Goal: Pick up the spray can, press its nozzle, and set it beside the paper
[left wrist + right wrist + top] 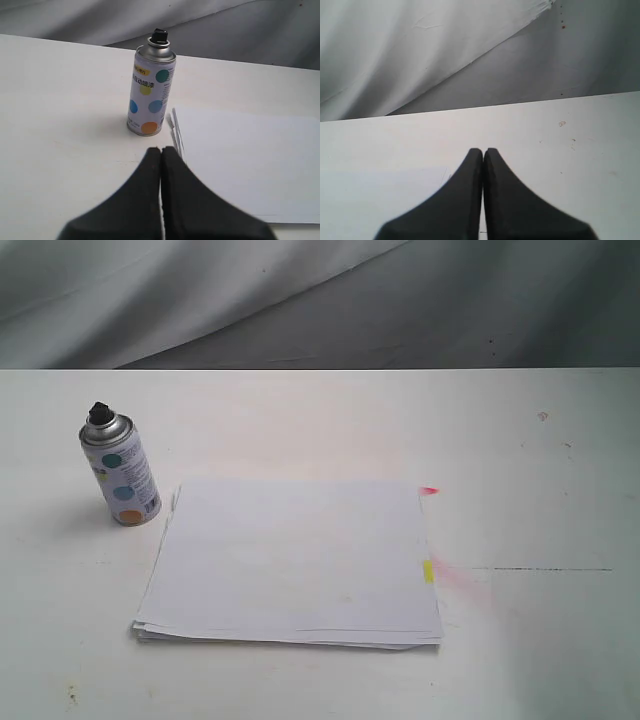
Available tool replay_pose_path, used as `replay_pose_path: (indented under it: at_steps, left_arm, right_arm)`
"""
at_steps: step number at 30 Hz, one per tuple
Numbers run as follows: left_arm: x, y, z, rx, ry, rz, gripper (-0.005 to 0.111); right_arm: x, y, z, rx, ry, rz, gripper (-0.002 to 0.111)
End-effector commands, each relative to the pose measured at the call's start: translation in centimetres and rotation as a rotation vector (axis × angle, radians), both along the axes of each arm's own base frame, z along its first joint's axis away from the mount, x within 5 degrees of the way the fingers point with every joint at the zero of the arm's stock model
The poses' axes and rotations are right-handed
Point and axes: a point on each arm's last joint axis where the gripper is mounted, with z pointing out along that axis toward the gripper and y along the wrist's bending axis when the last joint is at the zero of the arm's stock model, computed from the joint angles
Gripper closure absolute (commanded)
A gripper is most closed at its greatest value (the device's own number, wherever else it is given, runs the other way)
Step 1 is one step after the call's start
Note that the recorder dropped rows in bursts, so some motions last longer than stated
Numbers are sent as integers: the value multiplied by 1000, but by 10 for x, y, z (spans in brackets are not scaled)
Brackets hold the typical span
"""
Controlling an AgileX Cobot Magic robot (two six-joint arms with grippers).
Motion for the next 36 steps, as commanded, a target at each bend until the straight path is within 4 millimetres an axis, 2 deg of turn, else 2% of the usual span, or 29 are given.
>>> replay_pose_path:
  at_steps: [1,5,8,14,22,32,36]
  left_arm:
    - [0,0,-1,-4,-4,6,107]
    - [0,0,-1,0,-4,5,107]
    - [0,4,-2,128,-20,5,107]
    - [1,4,-1,134,-25,6,107]
    - [5,7,23,93,-291,62,107]
    - [5,8,29,81,-359,77,107]
    - [5,8,31,-38,-363,94,107]
  right_arm:
    - [0,-1,-1,4,1,-11,108]
    - [0,-1,-1,4,1,-11,108]
    - [0,-1,-1,4,1,-11,108]
    - [0,-1,-1,4,1,-11,108]
    - [0,-1,-1,4,1,-11,108]
    - [0,-1,-1,4,1,-11,108]
    - [0,-1,-1,4,1,-11,108]
